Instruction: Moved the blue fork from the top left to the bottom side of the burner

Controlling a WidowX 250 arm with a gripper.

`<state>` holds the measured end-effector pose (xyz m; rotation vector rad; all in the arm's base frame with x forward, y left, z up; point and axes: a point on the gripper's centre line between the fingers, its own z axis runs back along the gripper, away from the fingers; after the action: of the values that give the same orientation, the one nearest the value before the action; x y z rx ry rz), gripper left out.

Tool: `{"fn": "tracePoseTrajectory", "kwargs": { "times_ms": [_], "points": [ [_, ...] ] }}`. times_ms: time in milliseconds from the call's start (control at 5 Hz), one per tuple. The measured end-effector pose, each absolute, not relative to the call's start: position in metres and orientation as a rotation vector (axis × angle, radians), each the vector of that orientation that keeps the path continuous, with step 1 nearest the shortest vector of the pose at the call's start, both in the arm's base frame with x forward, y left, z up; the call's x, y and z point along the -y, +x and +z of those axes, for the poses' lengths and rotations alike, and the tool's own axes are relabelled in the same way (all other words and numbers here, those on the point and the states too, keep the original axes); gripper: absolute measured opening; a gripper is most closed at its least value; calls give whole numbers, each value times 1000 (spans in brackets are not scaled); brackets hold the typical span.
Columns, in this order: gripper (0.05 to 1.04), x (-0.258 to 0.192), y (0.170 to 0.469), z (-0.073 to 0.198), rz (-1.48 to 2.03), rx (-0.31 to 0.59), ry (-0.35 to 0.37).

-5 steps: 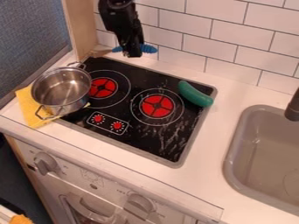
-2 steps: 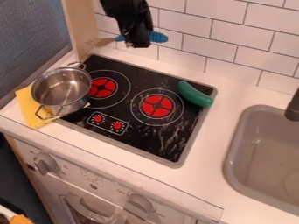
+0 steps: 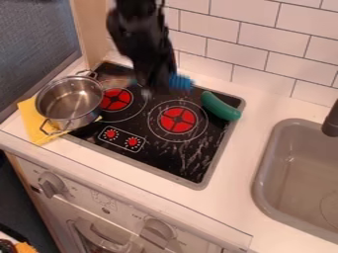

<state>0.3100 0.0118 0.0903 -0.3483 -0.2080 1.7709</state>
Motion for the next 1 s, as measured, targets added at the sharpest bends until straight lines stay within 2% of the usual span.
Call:
{"fn": "tracePoseTrajectory", "kwargs": {
  "times_ms": [200, 600, 1000],
  "points": [
    [410, 1, 298, 71, 1761, 214, -336],
    [410, 8, 298, 42, 1812, 298, -306],
    [410, 6, 295, 26, 1799, 317, -234]
  ]
}}
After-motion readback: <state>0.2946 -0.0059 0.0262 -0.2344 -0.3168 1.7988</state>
